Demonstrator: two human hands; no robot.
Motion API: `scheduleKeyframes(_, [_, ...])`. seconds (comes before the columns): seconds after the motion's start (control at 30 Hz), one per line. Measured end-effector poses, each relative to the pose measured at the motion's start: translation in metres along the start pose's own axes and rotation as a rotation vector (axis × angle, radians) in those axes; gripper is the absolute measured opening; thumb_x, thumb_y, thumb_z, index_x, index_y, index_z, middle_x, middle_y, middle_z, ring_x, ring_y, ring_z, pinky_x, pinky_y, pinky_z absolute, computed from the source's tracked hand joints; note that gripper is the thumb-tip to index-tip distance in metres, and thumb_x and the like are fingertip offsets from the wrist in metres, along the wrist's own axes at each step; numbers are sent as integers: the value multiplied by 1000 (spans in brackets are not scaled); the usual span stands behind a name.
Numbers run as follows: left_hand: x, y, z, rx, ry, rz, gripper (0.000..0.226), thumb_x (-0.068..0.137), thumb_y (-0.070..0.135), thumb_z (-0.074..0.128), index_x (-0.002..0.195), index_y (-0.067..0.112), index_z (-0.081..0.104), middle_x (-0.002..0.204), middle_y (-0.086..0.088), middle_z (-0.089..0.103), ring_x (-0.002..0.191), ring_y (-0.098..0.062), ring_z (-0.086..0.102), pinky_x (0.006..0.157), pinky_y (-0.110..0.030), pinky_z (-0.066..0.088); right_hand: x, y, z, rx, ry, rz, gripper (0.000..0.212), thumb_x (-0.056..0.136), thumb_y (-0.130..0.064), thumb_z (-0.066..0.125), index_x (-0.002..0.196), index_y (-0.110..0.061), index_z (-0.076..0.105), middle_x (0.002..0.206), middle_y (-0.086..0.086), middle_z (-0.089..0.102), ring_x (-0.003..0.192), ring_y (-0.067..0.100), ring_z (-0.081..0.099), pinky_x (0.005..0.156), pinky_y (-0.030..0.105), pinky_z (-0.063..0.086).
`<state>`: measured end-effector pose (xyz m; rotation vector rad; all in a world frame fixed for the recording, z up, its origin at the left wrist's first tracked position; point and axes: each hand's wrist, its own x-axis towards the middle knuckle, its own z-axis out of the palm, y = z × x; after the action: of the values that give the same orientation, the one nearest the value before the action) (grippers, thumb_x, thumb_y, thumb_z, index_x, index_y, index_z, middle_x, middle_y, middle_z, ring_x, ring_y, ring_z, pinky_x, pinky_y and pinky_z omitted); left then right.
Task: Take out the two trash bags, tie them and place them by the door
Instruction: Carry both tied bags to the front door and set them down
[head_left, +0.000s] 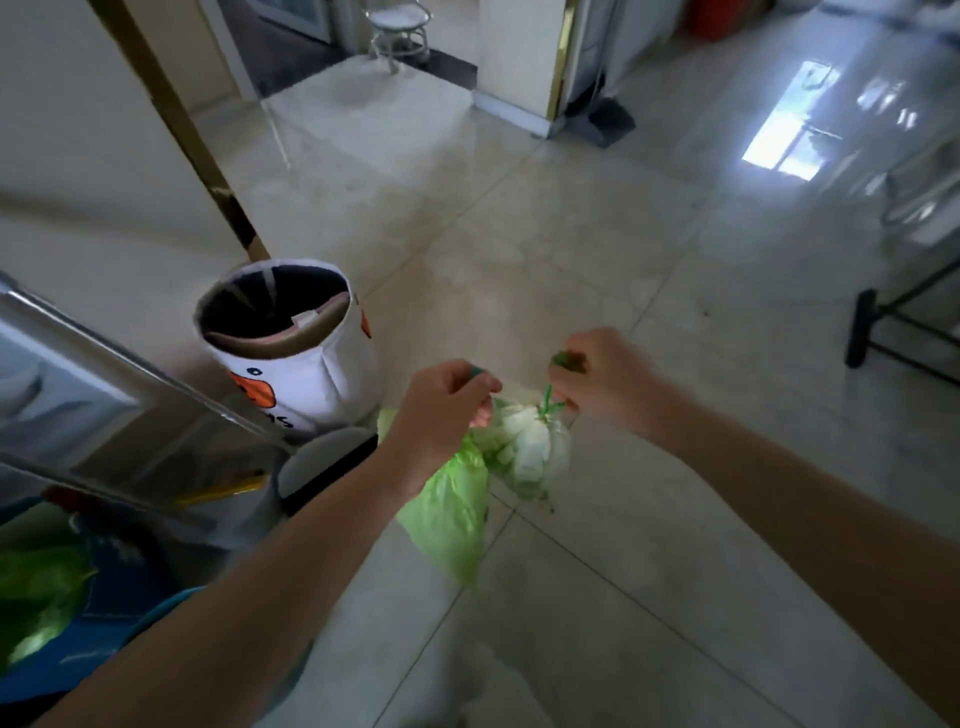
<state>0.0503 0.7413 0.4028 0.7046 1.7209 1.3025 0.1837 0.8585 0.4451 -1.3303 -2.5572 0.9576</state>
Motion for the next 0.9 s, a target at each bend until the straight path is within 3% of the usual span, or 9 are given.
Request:
scheduleKeyframes(0.13, [-9, 96, 26, 302, -35, 97, 18, 84, 22, 58, 69, 17, 65, 54, 8, 64, 56, -4, 62, 65, -31, 46, -25, -14, -99, -41, 104, -39, 24, 88, -18, 53, 71, -2, 54, 69, 16, 63, 65, 28, 55, 59, 33, 40])
scheduleKeyframes(0.27, [-24, 166, 58, 502, -97, 137, 16, 85, 25, 56, 73, 18, 64, 67, -1, 68, 72, -25, 68, 73, -43, 52, -49, -19, -176, 6, 87, 37, 14, 88, -20, 56, 79, -15, 65, 75, 3, 68, 62, 14, 58, 54, 20, 41])
scheduleKeyframes(0.33, [-30, 187, 77, 531, -100, 138, 16, 87, 20, 57, 73, 21, 63, 70, -4, 69, 73, -28, 67, 72, -44, 52, -63, -13, -204, 68, 97, 110, 11, 88, -20, 58, 83, -18, 67, 77, 1, 71, 69, 13, 65, 59, 20, 47])
scheduleKeyframes(0.47, [-35, 215, 111, 573, -126, 156, 14, 87, 18, 57, 79, 14, 67, 71, -5, 69, 75, -28, 67, 73, -44, 53, -91, 13, -240, 126, 154, 223, 10, 88, -20, 59, 88, -15, 68, 85, 4, 71, 81, 18, 65, 72, 29, 50])
scheduleKeyframes(0.77, [-16, 248, 222, 675, -322, 296, 23, 91, 20, 56, 87, 3, 69, 78, -15, 70, 74, -29, 65, 72, -40, 50, -142, 94, -293, 223, 362, 503, 12, 88, -17, 59, 90, -9, 68, 79, 3, 65, 75, 18, 58, 65, 22, 38])
scheduleKeyframes(0.83, [-6, 253, 251, 720, -376, 352, 23, 92, 20, 55, 88, 3, 69, 78, -14, 70, 73, -27, 64, 69, -36, 47, -149, 112, -303, 220, 422, 565, 10, 89, -16, 58, 86, -9, 65, 71, -2, 57, 70, 16, 52, 56, 19, 33])
scheduleKeyframes(0.9, [6, 257, 279, 753, -423, 414, 22, 92, 20, 55, 87, 4, 69, 76, -11, 69, 70, -23, 61, 64, -28, 41, -154, 131, -314, 219, 492, 632, 10, 89, -16, 58, 89, -7, 64, 75, 0, 57, 71, 16, 52, 59, 23, 32])
